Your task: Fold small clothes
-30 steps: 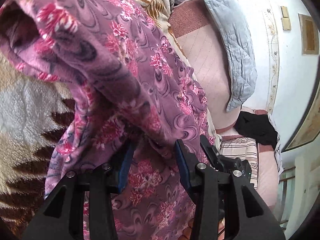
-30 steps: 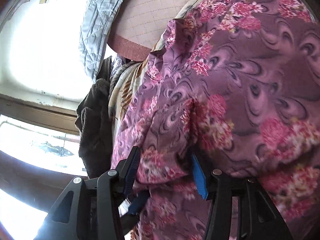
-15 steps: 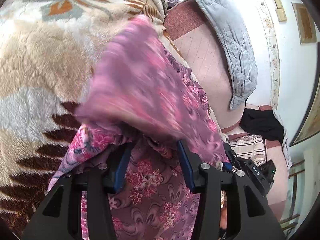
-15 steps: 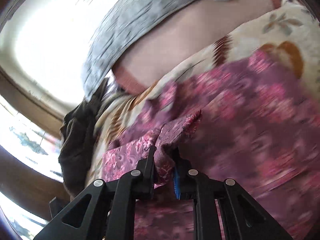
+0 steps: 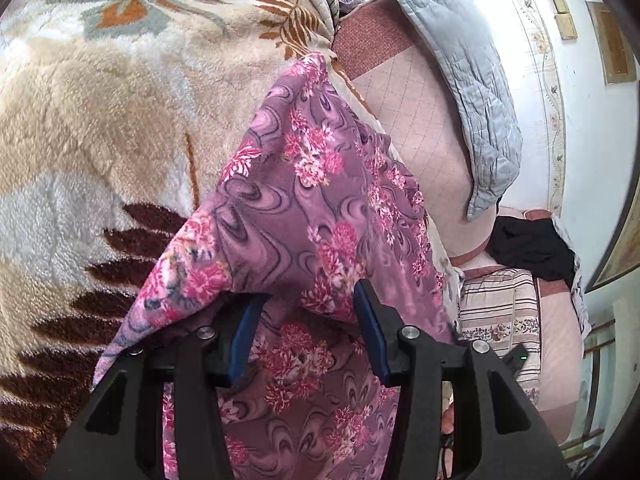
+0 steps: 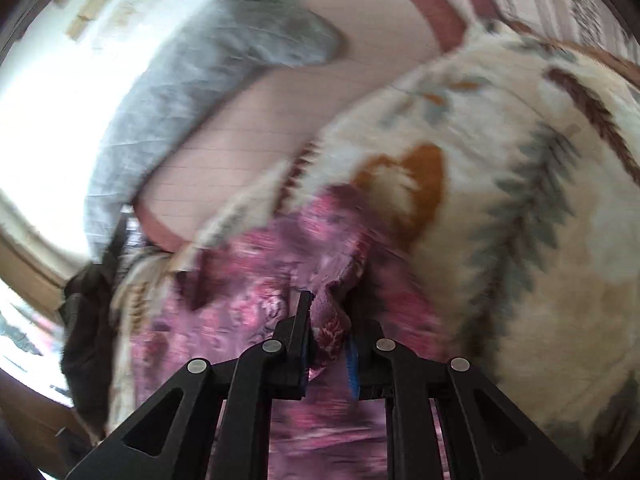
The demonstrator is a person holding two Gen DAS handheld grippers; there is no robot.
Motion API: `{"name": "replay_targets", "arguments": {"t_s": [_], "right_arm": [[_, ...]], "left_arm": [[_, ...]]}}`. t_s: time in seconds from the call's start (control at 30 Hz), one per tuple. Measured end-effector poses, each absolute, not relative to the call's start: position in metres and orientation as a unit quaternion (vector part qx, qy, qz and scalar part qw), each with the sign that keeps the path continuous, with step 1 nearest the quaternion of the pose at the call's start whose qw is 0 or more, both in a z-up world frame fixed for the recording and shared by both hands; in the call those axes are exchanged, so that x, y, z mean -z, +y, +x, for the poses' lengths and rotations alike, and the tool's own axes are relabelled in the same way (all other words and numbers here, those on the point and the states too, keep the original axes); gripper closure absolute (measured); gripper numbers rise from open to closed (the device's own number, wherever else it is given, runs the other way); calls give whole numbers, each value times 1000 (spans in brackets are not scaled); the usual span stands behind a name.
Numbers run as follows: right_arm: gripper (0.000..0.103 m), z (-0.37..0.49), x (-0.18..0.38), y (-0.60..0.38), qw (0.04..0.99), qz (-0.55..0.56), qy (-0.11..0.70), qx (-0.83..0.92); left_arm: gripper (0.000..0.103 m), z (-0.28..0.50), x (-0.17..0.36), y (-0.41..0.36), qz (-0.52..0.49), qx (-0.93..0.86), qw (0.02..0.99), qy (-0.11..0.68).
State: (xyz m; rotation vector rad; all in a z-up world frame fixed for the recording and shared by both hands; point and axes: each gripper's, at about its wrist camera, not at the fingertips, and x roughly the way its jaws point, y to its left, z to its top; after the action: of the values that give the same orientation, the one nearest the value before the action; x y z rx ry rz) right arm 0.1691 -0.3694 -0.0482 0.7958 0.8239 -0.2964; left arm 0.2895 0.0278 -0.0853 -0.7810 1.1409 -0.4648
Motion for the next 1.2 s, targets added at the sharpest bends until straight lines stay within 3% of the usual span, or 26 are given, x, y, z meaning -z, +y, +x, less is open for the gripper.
{"name": "replay_targets", "arguments": {"t_s": [0.1, 0.23, 0.4, 0.47, 0.63, 0.77, 0.83, 0.9, 1.03, 1.1, 1.2], "right_arm": [[88, 169, 49, -369, 827, 378, 392, 136], [88, 169, 11, -365, 872, 342, 332, 114], [82, 195, 56, -361, 816, 267, 491, 150], [77, 183, 40, -359, 832, 257, 465, 161], [77, 166, -5, -344, 881, 261, 375, 128], [77, 179, 19, -330, 868, 239, 418, 118], [79, 185, 52, -329, 841, 246, 466, 120], [79, 180, 48, -325, 855, 233, 446, 123], [77, 167, 26, -322, 861, 257, 426, 107], [69, 160, 32, -320, 852, 253, 446, 110], [69, 149, 48, -316, 843, 240, 469, 107]], "left_arm": [[57, 290, 86, 26, -353, 212, 749, 520], [58, 289, 84, 21, -325, 211, 763, 517], [57, 284, 80, 13, -282, 206, 780, 519], [57, 277, 76, 6, -264, 213, 783, 521], [57, 256, 51, -25, -216, 293, 784, 503], [55, 277, 52, -7, -180, 211, 829, 486], [61, 292, 69, -4, -154, 193, 818, 519], [61, 290, 67, -11, -117, 194, 829, 512], [43, 281, 65, -33, -56, 196, 839, 505], [35, 277, 66, -40, -33, 198, 843, 499], [19, 270, 69, -45, -19, 208, 838, 504]]}}
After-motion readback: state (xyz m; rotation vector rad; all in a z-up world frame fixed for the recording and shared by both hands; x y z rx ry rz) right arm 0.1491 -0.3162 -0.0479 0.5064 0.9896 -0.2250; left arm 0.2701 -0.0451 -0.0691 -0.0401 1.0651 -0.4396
